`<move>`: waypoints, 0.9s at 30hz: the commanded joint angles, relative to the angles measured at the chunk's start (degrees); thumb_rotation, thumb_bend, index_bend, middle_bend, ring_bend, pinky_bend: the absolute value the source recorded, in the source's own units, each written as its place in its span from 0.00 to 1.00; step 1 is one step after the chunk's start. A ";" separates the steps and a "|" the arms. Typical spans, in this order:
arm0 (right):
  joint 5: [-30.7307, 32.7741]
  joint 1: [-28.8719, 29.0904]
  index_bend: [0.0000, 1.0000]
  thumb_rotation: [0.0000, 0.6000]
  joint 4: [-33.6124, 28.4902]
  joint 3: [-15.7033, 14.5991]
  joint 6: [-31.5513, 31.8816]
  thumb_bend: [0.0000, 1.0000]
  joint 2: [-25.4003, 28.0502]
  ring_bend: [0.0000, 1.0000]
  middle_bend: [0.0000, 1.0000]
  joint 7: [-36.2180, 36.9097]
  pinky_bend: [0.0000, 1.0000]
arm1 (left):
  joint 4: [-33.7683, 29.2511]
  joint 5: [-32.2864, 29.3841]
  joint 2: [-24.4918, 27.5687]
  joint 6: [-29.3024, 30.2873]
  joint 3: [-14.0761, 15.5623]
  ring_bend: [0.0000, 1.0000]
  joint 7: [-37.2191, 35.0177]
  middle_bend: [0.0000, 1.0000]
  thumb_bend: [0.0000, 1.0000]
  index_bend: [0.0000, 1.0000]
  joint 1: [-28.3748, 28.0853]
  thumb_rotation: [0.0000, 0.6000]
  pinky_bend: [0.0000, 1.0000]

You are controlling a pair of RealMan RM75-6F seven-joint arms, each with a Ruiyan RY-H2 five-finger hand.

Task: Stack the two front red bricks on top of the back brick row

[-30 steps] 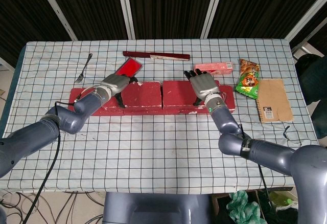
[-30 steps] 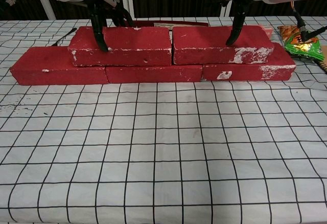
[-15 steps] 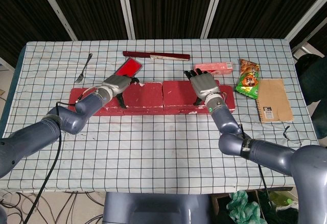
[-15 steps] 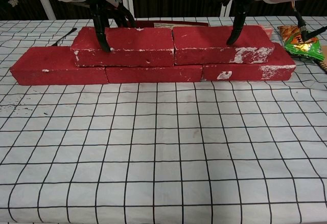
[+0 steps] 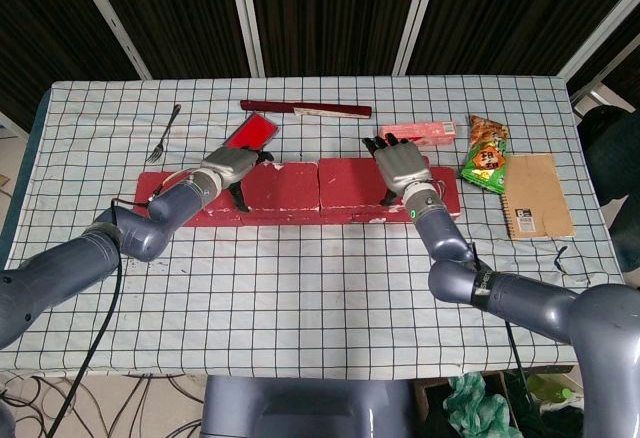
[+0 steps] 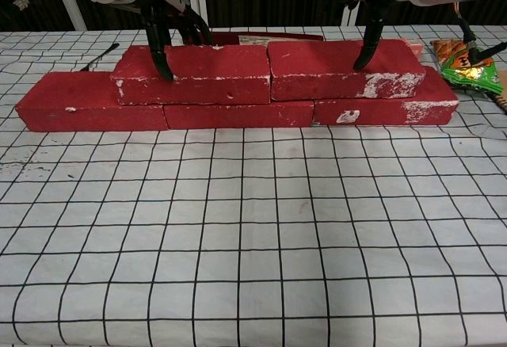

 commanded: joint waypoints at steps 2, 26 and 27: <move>-0.08 -0.10 0.00 1.00 0.05 0.06 0.02 0.02 -0.04 0.04 0.07 0.06 0.17 | -0.10 -0.17 0.41 -0.11 0.27 0.01 -0.14 0.10 0.00 0.10 -0.04 1.00 0.16; -9.46 -10.47 0.00 1.00 -20.56 2.78 17.05 0.02 16.17 0.02 0.07 6.81 0.16 | -24.31 4.62 19.18 23.87 1.66 0.00 5.85 0.09 0.00 0.10 8.16 1.00 0.11; -11.08 -12.27 0.00 1.00 -22.72 2.37 19.26 0.02 18.00 0.02 0.07 7.63 0.16 | -26.97 5.11 20.49 27.20 2.04 0.00 7.05 0.09 0.00 0.10 9.43 1.00 0.10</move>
